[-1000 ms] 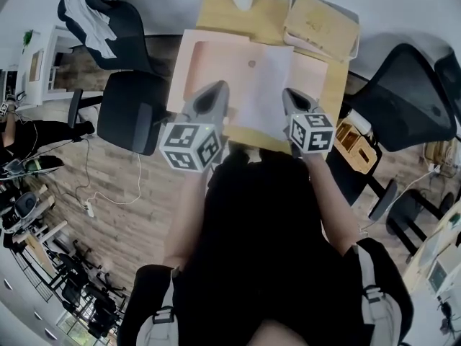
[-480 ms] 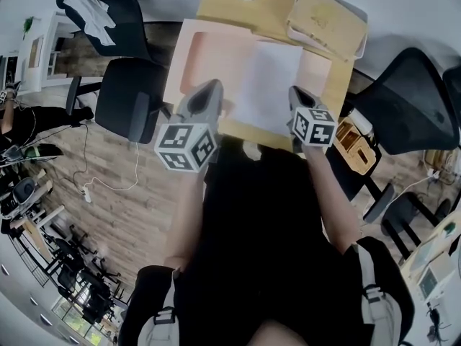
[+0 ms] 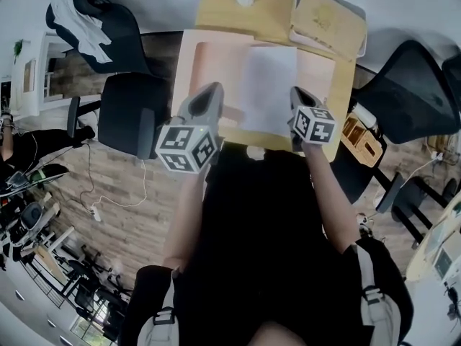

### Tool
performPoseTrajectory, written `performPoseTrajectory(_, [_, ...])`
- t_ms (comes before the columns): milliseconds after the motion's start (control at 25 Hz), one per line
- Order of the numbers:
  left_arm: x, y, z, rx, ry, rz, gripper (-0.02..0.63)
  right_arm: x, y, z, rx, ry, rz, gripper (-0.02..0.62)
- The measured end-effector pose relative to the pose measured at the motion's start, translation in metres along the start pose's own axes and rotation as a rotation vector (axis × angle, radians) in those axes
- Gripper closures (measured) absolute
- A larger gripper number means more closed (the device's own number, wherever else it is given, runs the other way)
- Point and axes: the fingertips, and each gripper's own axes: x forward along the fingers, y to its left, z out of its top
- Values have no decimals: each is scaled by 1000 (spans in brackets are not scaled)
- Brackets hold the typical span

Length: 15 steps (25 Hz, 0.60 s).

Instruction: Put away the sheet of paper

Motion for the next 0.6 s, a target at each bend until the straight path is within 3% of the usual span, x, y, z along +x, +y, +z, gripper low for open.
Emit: performPoseTrajectory(600, [14,53,8,69,76,-194,595,28,0,15,144,-88,-206,592])
